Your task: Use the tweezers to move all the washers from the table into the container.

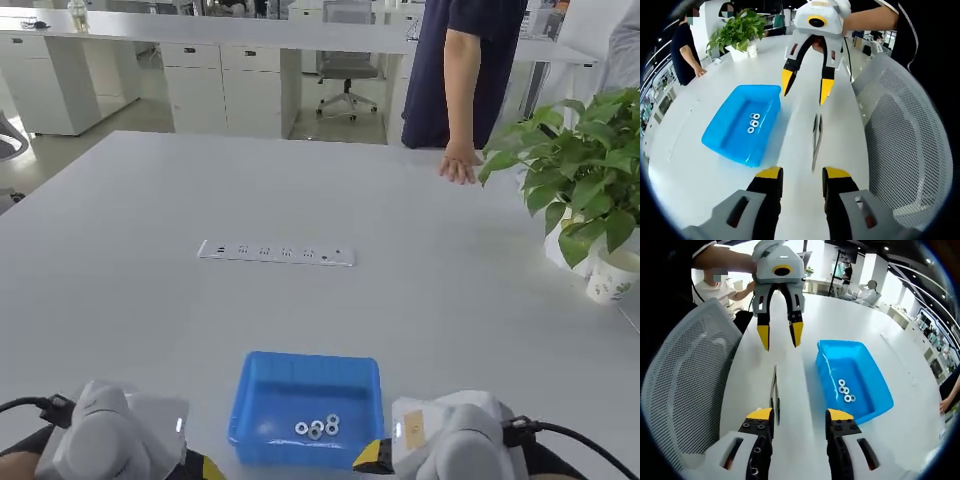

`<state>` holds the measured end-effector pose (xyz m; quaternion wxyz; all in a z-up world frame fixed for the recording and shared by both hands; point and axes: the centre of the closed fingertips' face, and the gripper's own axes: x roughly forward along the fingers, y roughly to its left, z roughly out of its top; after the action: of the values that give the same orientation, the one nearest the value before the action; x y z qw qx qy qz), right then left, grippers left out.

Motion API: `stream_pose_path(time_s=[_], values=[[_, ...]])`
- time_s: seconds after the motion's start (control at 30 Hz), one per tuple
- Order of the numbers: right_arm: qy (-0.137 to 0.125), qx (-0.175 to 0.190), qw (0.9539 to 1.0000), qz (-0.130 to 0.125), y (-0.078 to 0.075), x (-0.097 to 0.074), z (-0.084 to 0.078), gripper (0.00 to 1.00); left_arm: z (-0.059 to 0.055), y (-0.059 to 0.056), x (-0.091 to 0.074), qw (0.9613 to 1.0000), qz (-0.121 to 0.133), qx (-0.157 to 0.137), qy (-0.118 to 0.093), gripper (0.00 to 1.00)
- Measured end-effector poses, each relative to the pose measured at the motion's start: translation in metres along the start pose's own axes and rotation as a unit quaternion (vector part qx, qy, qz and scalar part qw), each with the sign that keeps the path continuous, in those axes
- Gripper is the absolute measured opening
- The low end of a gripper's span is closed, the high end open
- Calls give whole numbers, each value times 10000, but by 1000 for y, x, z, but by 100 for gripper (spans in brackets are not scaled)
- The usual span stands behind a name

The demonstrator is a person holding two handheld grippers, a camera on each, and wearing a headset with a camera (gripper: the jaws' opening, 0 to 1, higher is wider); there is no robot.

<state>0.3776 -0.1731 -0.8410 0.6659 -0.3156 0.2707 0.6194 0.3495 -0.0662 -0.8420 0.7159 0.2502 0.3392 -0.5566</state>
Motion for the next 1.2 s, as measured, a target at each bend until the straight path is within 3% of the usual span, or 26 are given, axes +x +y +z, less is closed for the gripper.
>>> stream_pose_path(time_s=[0.23, 0.63, 0.73, 0.87, 1.2], values=[[-111, 400, 9985, -348, -11, -23, -13, 53, 2, 4, -14, 9989, 231, -258, -312, 46], [-465, 928, 9912, -818, -14, -58, -26, 67, 10, -5, -33, 9936, 580, -562, -790, 64], [-536, 1004, 9894, -906, -10, -63, -30, 72, 11, -4, -39, 9897, 784, -655, -998, 69], [-725, 1181, 9843, -1093, -6, -74, -36, 78, 8, -7, -46, 9858, 1015, -737, -1120, 75], [-980, 1523, 9721, -1490, 4, -95, -51, 92, 11, -22, -57, 9723, 1417, -1110, -1492, 88]])
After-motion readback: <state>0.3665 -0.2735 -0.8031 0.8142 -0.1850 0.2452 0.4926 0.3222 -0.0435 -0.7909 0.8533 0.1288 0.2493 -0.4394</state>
